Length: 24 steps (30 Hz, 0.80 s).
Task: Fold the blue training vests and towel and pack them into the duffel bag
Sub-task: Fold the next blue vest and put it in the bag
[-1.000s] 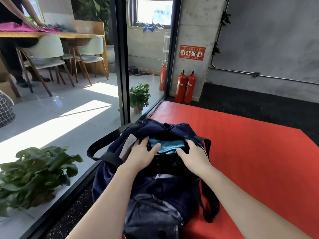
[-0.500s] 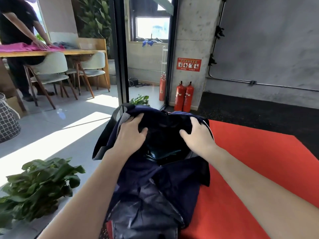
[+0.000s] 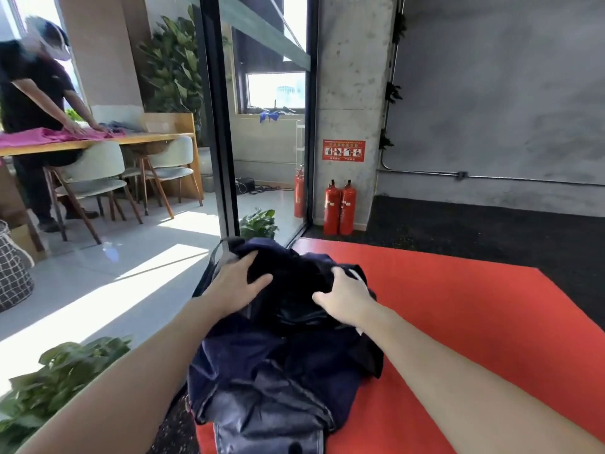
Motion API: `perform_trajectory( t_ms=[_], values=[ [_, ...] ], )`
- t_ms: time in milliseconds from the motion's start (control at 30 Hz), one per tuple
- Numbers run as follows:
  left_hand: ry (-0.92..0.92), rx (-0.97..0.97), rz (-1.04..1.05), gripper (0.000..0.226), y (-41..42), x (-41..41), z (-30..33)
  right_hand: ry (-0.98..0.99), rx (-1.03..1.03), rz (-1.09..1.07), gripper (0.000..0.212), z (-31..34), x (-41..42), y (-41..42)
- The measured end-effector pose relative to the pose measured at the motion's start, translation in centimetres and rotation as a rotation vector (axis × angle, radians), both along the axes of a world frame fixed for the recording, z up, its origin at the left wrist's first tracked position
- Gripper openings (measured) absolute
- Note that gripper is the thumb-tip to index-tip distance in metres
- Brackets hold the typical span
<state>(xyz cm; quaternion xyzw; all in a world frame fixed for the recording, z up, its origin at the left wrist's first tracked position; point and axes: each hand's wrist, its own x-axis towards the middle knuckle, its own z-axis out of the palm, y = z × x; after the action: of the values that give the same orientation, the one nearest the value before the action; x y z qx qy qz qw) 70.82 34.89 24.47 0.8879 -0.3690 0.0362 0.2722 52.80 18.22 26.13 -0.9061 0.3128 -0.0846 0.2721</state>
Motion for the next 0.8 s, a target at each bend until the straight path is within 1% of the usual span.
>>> perform_trajectory(
  t_ms=[100,233,333,433,533,633,733,800],
  values=[
    [0.066,-0.009,-0.057,0.083,0.4,-1.8,-2.0,-0.077,0.006,0.028,0.068,-1.8,-0.6,0.1],
    [0.098,-0.031,-0.117,0.083,0.1,-4.5,-3.2,-0.282,0.094,0.033,0.045,-2.2,-2.1,0.1],
    [0.11,-0.055,-0.168,0.079,-0.7,-7.2,-3.1,-0.362,0.095,0.037,0.036,-1.9,-4.2,-0.1],
    [0.09,-0.101,-0.19,0.072,-2.4,-10.5,-2.8,-0.383,0.109,0.038,0.031,-1.7,-7.3,-0.7],
    [0.062,-0.167,-0.229,0.061,-4.4,-14.2,-3.1,-0.385,0.098,-0.022,0.032,-1.8,-11.2,-2.2],
    [0.018,-0.13,-0.279,0.055,-6.7,-18.6,-4.0,-0.371,0.1,-0.079,0.032,-2.5,-16.1,-4.2],
    [-0.148,-0.082,-0.219,0.054,-9.0,-22.4,-5.0,-0.338,0.105,-0.157,0.027,-3.8,-21.8,-6.3],
    [-0.168,-0.145,-0.146,0.041,-10.6,-24.9,-5.2,-0.312,0.107,-0.218,0.024,-5.1,-25.9,-7.8]
  ],
)
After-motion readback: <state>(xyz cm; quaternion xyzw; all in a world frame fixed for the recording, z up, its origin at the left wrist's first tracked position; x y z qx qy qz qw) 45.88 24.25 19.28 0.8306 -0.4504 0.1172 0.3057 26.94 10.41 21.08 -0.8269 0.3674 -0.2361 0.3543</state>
